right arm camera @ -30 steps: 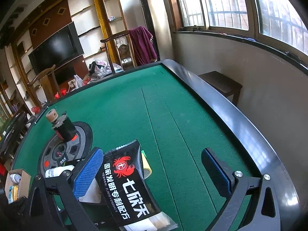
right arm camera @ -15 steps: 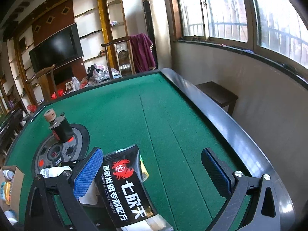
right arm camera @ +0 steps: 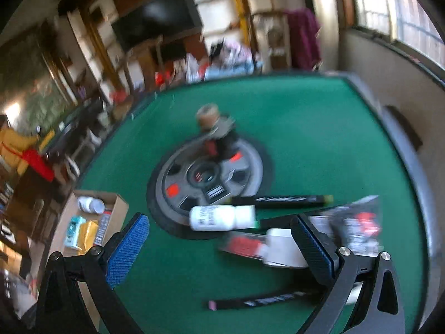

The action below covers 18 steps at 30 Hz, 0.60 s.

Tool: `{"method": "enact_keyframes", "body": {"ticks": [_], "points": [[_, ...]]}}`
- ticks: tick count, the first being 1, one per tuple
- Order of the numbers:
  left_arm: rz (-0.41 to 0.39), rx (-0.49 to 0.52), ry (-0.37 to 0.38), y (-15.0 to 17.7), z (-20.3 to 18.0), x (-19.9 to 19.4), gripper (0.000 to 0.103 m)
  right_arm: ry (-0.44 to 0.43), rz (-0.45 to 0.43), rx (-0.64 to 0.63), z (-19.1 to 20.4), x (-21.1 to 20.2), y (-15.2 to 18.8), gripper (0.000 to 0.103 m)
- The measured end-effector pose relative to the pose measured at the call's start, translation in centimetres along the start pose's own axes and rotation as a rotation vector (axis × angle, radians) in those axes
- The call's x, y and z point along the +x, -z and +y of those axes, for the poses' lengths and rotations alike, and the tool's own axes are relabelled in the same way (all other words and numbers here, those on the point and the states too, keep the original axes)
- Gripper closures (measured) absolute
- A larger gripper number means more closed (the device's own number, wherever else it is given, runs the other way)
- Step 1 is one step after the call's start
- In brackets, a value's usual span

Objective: Organize objects
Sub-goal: 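Release red-label bottle in box with left gripper while right places another white bottle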

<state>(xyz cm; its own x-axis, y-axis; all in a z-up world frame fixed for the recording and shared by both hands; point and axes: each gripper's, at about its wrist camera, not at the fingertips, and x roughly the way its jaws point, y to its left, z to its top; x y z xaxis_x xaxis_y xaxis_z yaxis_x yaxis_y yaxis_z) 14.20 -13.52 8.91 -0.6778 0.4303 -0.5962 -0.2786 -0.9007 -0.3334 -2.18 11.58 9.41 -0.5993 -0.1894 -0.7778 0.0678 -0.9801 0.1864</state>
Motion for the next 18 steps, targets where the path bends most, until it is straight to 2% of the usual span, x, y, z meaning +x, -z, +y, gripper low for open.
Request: {"method": "enact_keyframes", "body": {"ticks": [4, 6, 10, 16, 18], "points": [[-0.014, -0.044, 0.006, 0.5, 2.7, -1.4, 0.047, 0.070, 0.087, -0.036, 1.2, 3.4, -0.2, 0.000], [-0.022, -0.069, 0.006, 0.7, 4.1, -1.9, 0.047, 0.157, 0.102, -0.070, 1.6, 4.2, -0.2, 0.000], [-0.022, -0.112, 0.009, 1.2, 6.3, -1.9, 0.047, 0.229, 0.120, -0.114, 2.3, 5.6, -0.8, 0.000], [-0.003, -0.157, 0.023, 1.9, 8.1, -1.4, 0.047, 0.252, 0.198, -0.085, 2.1, 8.2, -0.5, 0.001], [0.003, -0.161, 0.022, 2.1, 8.4, -1.2, 0.047, 0.255, 0.207, -0.075, 1.8, 8.8, -0.2, 0.007]]}}
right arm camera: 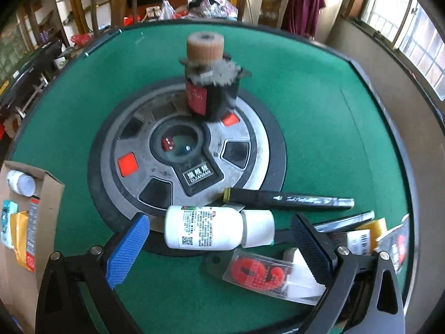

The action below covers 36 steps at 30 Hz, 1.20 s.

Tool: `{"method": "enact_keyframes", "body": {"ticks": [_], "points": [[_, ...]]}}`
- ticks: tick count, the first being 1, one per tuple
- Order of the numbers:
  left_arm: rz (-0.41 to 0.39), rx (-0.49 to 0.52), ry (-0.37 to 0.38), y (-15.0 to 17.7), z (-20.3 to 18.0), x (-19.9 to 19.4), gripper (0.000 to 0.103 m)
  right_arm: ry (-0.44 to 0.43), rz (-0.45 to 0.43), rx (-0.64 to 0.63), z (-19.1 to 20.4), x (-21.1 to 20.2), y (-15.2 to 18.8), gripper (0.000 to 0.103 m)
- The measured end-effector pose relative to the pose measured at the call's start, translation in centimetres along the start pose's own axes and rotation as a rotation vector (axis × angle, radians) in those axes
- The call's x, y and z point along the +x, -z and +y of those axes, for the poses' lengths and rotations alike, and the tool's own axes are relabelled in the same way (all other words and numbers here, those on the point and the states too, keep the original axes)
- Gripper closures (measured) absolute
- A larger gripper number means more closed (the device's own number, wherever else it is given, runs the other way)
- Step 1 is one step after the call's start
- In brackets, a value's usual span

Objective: Organize objects
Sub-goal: 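Release red-label bottle in box with left gripper while right places another white bottle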

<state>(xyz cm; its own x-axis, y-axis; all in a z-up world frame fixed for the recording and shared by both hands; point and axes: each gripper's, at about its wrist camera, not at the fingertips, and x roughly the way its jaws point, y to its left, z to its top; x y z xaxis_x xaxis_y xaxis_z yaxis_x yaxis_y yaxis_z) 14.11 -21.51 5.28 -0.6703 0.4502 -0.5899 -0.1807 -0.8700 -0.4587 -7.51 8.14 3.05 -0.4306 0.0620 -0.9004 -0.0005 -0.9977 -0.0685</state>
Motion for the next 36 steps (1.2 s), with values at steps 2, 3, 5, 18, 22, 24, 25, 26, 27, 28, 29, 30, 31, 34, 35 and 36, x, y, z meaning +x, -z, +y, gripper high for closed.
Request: {"method": "enact_keyframes", "body": {"ticks": [2, 3, 5, 18, 22, 24, 25, 26, 27, 28, 29, 30, 31, 34, 35, 36], "points": [[0.007, -0.006, -0.003, 0.1, 0.3, 0.2, 0.047, -0.013, -0.001, 0.018, -0.3, 0.4, 0.1, 0.018], [0.012, -0.010, -0.003, 0.1, 0.5, 0.4, 0.047, -0.022, -0.012, 0.027, -0.5, 0.4, 0.2, 0.018], [0.019, -0.021, -0.006, 0.1, 0.9, 0.6, 0.047, -0.043, -0.023, 0.043, -0.9, 0.4, 0.4, 0.018], [0.010, -0.032, -0.164, -2.8, 3.9, -1.0, 0.047, -0.337, -0.117, 0.031, 1.2, -5.8, 2.7, 0.018], [0.050, -0.010, -0.269, -4.1, 5.7, -0.1, 0.047, -0.460, -0.117, -0.050, 5.6, -8.1, 4.7, 0.018], [0.089, -0.010, -0.317, -4.8, 7.0, 1.1, 0.047, -0.503, -0.108, -0.111, 8.5, -8.6, 5.9, 0.018], [0.103, -0.013, -0.332, -5.1, 7.5, 1.6, 0.047, -0.522, -0.100, -0.139, 9.8, -8.6, 6.5, 0.018], [0.119, -0.021, -0.346, -5.4, 8.2, 2.1, 0.047, -0.539, -0.093, -0.170, 11.2, -8.6, 7.0, 0.018], [0.138, -0.031, -0.359, -5.8, 8.8, 2.7, 0.047, -0.548, -0.090, -0.213, 13.1, -8.7, 7.8, 0.018], [0.153, -0.035, -0.365, -5.9, 9.2, 3.2, 0.047, -0.548, -0.092, -0.244, 14.3, -8.7, 8.4, 0.018], [0.169, -0.036, -0.376, -6.2, 9.5, 3.8, 0.047, -0.548, -0.094, -0.269, 15.1, -8.8, 9.0, 0.018], [0.182, -0.034, -0.393, -6.4, 9.8, 4.4, 0.047, -0.546, -0.098, -0.307, 16.4, -8.9, 9.6, 0.018], [0.179, -0.017, -0.412, -6.7, 9.8, 4.7, 0.047, -0.532, -0.117, -0.329, 17.0, -9.1, 9.9, 0.018], [0.198, 0.000, -0.426, -7.4, 9.7, 5.9, 0.047, -0.536, -0.128, -0.397, 18.9, -9.4, 10.5, 0.018], [0.200, 0.006, -0.433, -7.6, 9.7, 6.1, 0.047, -0.533, -0.134, -0.412, 19.3, -9.5, 10.8, 0.018], [0.207, 0.012, -0.446, -7.8, 9.7, 6.4, 0.047, -0.517, -0.145, -0.434, 19.9, -9.6, 11.1, 0.018]]}}
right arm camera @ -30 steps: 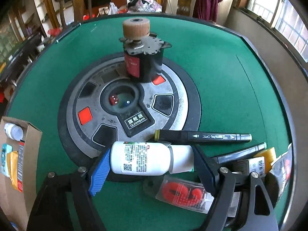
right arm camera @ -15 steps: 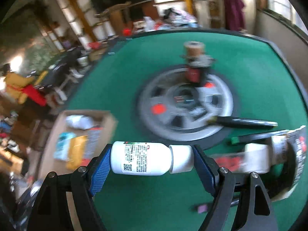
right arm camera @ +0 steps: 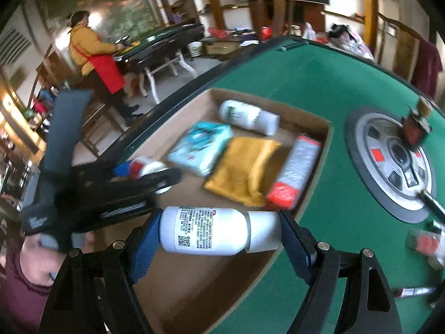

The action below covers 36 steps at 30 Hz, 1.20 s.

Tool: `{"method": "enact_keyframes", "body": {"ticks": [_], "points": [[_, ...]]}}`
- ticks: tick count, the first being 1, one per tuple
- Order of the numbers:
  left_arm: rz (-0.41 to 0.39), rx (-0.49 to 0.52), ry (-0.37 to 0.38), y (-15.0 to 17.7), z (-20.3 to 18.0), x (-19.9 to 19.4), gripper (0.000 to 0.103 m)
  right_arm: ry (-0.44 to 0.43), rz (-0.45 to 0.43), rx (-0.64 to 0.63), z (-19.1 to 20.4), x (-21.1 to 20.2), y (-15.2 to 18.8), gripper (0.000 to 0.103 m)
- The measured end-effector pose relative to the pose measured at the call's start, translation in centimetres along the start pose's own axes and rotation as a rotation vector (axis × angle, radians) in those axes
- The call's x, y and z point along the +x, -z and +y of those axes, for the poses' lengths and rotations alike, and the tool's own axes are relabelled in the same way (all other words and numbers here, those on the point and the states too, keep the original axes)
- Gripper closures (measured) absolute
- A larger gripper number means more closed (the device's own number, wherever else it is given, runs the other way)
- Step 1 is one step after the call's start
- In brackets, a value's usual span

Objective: Organize objects
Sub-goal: 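Release red-label bottle in box with left gripper while right places another white bottle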

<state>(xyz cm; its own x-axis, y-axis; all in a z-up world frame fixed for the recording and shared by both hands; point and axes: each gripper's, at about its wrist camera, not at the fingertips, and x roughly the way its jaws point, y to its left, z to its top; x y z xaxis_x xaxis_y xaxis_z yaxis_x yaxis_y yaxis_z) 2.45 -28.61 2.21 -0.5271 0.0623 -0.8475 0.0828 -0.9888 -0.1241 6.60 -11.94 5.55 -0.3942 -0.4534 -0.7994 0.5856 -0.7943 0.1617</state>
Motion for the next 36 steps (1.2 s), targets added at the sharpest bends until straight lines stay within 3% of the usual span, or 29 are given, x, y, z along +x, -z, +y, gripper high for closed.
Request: {"method": "enact_keyframes", "body": {"ticks": [4, 10, 19, 23, 29, 36], "points": [[-0.004, -0.009, 0.012, -0.1, -0.1, 0.0, 0.041, 0.020, 0.017, -0.050, 1.2, 1.1, 0.2, 0.018], [-0.031, -0.045, 0.073, 0.7, 0.0, -0.6, 0.024, 0.104, 0.032, -0.118, 2.1, 2.9, 0.4, 0.018], [-0.088, -0.076, 0.149, 0.8, 0.3, -1.1, 0.018, 0.224, 0.001, -0.185, 2.1, 4.9, -0.2, 0.018], [-0.119, -0.180, 0.254, 1.3, 2.1, -2.3, 0.018, 0.192, -0.065, -0.135, 1.3, 2.0, -0.4, 0.017], [-0.191, -0.219, 0.283, 2.0, 1.8, -6.2, 0.016, 0.245, -0.224, -0.017, -1.8, -5.6, 1.2, 0.007], [-0.177, -0.063, 0.327, 2.9, -4.3, -8.8, 0.014, 0.349, -0.317, 0.207, -10.7, -13.4, 5.2, 0.006]]}}
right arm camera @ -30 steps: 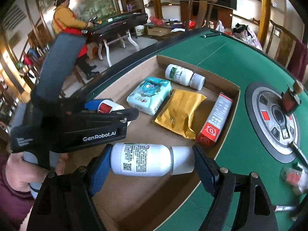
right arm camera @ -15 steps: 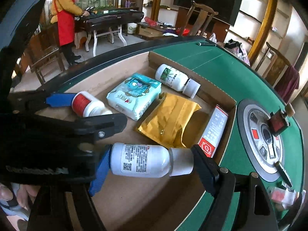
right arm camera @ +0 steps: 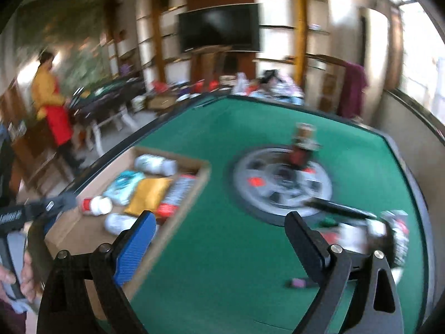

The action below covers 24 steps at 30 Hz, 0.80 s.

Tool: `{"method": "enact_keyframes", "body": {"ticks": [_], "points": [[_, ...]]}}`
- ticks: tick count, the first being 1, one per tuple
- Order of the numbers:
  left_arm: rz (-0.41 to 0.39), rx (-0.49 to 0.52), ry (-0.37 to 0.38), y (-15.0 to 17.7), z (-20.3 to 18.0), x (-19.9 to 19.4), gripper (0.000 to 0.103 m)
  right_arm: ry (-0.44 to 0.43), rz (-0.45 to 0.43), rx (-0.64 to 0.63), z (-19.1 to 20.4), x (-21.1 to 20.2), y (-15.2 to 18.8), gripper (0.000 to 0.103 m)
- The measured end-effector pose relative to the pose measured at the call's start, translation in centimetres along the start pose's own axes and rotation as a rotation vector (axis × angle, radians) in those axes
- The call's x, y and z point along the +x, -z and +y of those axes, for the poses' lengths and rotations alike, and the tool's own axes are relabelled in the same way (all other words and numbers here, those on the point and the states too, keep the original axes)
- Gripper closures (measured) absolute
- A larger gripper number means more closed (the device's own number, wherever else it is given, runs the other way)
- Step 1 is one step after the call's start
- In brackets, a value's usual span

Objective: Organize objects
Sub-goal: 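Release red-label bottle in box with left gripper while right places another white bottle, then grasp the black marker on the table with the left gripper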

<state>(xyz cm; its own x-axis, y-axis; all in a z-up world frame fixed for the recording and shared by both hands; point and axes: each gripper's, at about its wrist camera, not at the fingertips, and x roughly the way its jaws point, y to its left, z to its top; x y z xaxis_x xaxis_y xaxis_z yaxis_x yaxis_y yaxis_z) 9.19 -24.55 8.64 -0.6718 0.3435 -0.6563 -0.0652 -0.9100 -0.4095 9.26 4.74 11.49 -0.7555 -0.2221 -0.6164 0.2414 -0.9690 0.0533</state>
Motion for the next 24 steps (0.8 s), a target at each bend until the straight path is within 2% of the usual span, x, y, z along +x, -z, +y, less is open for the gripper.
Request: {"method": "enact_keyframes", "body": {"ticks": [4, 8, 11, 15, 17, 19, 22, 24], "points": [[0.045, 0.156, 0.034, 1.4, -5.6, 1.9, 0.014, 0.126, -0.052, 0.157, -8.5, -2.3, 0.7, 0.000], [0.110, 0.295, 0.061, 3.4, -11.5, 4.8, 0.014, 0.268, -0.086, 0.325, -16.8, -2.6, 2.4, 0.000], [0.139, 0.393, 0.077, 5.0, -15.6, 6.8, 0.014, 0.357, -0.086, 0.362, -20.4, -1.9, 3.8, 0.000], [0.167, 0.505, 0.101, 6.4, -20.2, 10.1, 0.015, 0.421, -0.083, 0.419, -22.9, -1.3, 6.1, 0.000], [0.178, 0.546, 0.109, 6.6, -22.0, 11.7, 0.015, 0.402, -0.055, 0.466, -23.9, -1.3, 6.2, 0.000], [0.182, 0.606, 0.095, 6.9, -24.2, 13.6, 0.015, 0.386, -0.105, 0.518, -24.8, -2.4, 6.4, 0.000], [0.188, 0.732, 0.051, 7.7, -27.0, 16.3, 0.016, 0.371, -0.114, 0.556, -25.6, -3.0, 6.9, 0.000], [0.181, 0.841, -0.005, 8.7, -28.8, 18.1, 0.016, 0.344, -0.097, 0.596, -26.3, -2.7, 7.2, 0.000]]}}
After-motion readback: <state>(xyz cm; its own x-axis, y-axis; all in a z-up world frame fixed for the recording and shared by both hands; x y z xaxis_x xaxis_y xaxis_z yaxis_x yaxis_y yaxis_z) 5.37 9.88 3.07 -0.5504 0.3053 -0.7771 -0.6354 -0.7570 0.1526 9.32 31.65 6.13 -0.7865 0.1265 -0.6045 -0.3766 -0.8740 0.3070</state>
